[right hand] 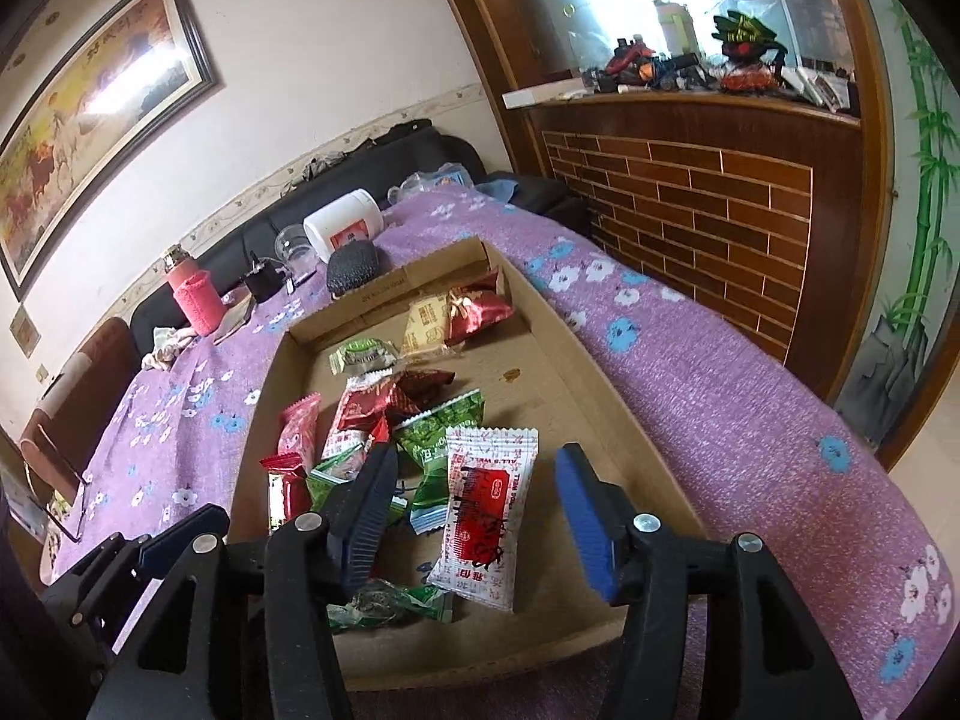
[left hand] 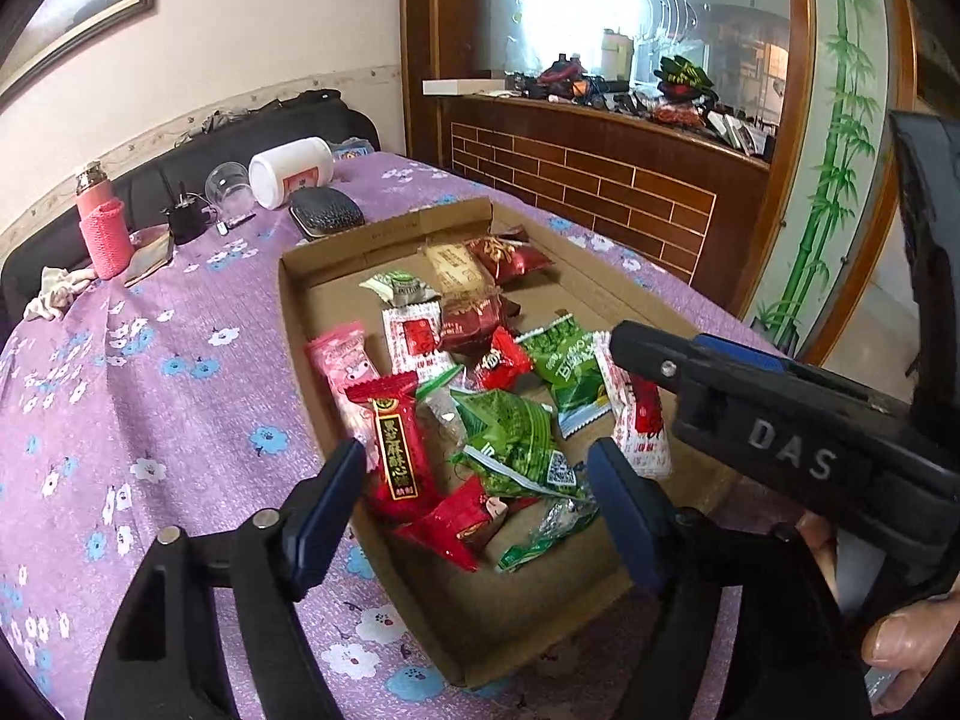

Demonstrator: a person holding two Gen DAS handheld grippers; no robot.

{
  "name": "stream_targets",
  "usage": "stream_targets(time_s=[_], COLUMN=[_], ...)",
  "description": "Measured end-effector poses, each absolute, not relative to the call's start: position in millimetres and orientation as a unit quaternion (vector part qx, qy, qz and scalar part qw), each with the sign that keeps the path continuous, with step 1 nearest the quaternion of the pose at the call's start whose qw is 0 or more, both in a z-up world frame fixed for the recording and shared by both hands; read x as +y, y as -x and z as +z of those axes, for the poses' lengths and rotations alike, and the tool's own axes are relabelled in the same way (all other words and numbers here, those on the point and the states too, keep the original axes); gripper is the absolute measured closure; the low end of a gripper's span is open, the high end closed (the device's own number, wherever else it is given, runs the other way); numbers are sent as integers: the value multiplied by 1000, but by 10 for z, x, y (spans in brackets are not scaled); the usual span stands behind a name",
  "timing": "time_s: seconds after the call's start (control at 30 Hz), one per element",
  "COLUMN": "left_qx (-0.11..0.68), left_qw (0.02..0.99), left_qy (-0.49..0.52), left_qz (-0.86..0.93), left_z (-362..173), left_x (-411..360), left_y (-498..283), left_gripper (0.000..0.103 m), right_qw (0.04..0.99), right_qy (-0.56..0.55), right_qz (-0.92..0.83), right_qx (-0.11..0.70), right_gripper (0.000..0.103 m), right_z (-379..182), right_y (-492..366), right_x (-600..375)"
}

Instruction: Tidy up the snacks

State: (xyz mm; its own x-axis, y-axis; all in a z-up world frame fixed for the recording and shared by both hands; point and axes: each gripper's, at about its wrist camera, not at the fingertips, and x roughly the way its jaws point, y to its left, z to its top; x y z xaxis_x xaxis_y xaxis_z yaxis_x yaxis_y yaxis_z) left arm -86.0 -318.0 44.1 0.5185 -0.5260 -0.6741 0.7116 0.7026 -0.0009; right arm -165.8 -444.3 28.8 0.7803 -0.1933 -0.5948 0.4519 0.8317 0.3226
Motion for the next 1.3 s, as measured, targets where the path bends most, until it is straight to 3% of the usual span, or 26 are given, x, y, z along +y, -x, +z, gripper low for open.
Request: stream_targets(time_s=[0.1, 0.37, 0.5, 0.6, 0.83, 1.0, 1.3], left_qx=[330, 323, 323, 320, 323, 310, 318], left_qw=[864, 882, 891, 895, 896, 909, 910], left_qy=[-135, -126, -117, -113, -130, -122, -133], left_qz=[-355, -319, -298, -289, -276, -249, -229], left_z=[461, 532, 644, 722, 780, 817, 670], left_x=[-3165, -3092, -2988, -2917, -2772, -2526, -2282], left_y=[849, 771, 728, 745, 963, 1137, 1329], left_gripper=[21, 16, 10, 8, 8, 0, 0], right_qw=[919, 920, 926, 932, 937, 940, 942], right_qy=[-223, -233, -222, -211, -206, -199, -196], right_qz=[-182, -198, -206, -210, -214, -219, -213], right_qx=[269, 244, 224, 208, 182, 172, 172], right_gripper=[36, 34, 25, 10, 1, 1, 1], right_z=[349, 474, 573, 636, 718, 695, 636], right_y=[1738, 1997, 2133, 2213, 2399, 2545, 2734], right_x=[-4413, -4436, -4394, -4329, -4211, -4099, -3918])
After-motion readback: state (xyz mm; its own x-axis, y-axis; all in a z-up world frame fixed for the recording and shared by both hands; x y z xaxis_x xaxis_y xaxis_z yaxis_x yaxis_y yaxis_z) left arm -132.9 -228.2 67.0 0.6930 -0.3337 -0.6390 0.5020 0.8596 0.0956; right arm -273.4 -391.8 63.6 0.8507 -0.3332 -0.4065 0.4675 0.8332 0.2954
